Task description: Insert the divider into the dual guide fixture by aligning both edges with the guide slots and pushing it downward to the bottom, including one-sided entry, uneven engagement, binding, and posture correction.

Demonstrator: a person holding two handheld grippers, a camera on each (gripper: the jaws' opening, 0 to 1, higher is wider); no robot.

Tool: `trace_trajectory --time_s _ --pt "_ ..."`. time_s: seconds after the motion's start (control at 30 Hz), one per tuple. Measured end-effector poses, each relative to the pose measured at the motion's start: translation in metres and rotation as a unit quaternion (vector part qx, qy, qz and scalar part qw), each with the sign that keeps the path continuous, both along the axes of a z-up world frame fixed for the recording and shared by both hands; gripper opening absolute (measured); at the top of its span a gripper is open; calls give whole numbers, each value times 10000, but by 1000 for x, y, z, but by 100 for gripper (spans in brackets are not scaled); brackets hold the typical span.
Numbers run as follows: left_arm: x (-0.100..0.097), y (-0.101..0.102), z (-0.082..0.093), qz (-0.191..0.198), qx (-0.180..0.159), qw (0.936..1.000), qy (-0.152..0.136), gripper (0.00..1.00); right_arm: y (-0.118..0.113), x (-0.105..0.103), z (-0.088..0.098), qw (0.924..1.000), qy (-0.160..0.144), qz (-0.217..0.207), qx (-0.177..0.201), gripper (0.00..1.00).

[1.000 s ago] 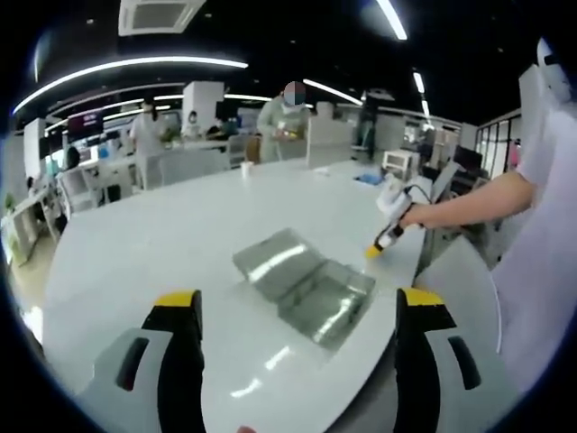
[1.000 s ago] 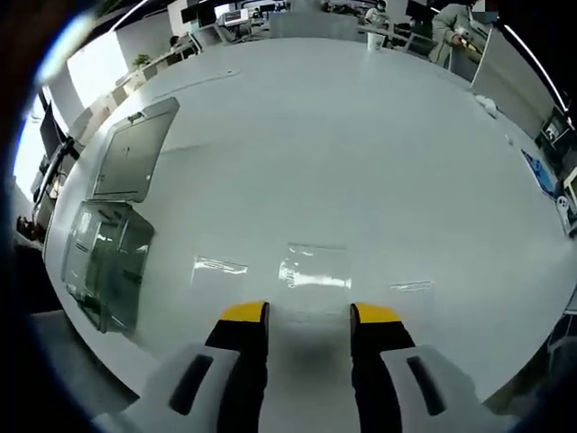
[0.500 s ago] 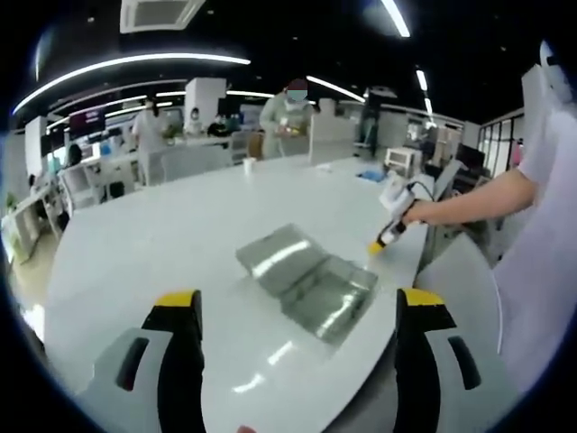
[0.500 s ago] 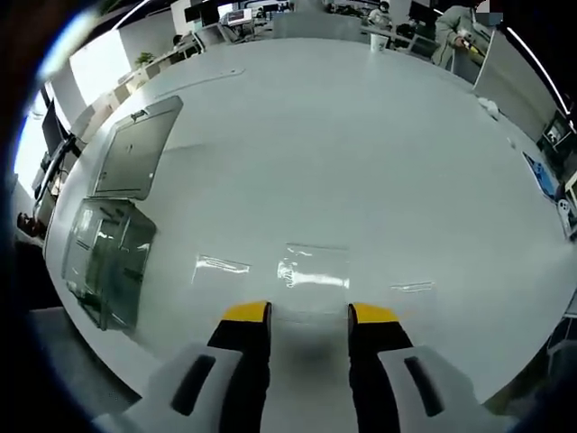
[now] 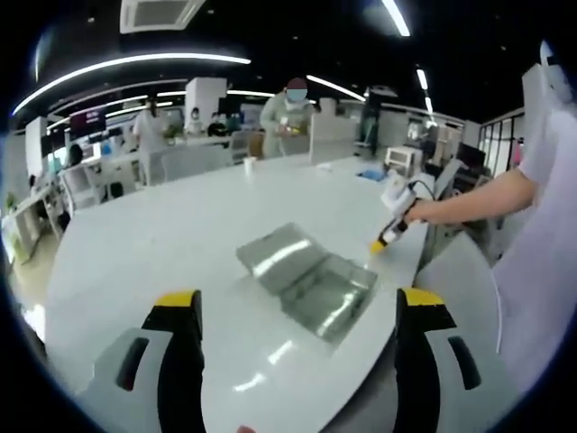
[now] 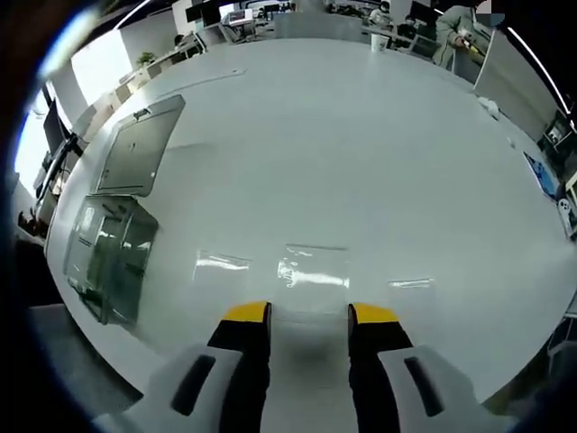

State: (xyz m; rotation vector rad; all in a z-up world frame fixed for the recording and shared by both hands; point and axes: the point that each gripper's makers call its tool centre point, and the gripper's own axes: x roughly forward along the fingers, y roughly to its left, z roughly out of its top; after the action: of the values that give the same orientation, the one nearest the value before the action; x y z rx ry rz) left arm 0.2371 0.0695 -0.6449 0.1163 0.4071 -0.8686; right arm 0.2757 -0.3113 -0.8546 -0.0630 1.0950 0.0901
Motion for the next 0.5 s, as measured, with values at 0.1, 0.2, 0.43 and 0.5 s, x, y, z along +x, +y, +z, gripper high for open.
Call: trace_trajectory --time_s 0.1,0.2,0.43,0.5 --pt "0 -1 0 -13 14 10000 3 86 0 1 3 10000 -58 4 20 30" --pt "0 -2 0 -21 9 10000 2 86 -1 2 5 10000 -84 29 6 30" --pt "0 -2 -3 -28 23 10000 18 86 -1 3 20 9996 -247 110 -9 30" --pt "-1 -2 -3 -31 18 10000 19 86 -2 4 25 9994 -304 152 -37 30"
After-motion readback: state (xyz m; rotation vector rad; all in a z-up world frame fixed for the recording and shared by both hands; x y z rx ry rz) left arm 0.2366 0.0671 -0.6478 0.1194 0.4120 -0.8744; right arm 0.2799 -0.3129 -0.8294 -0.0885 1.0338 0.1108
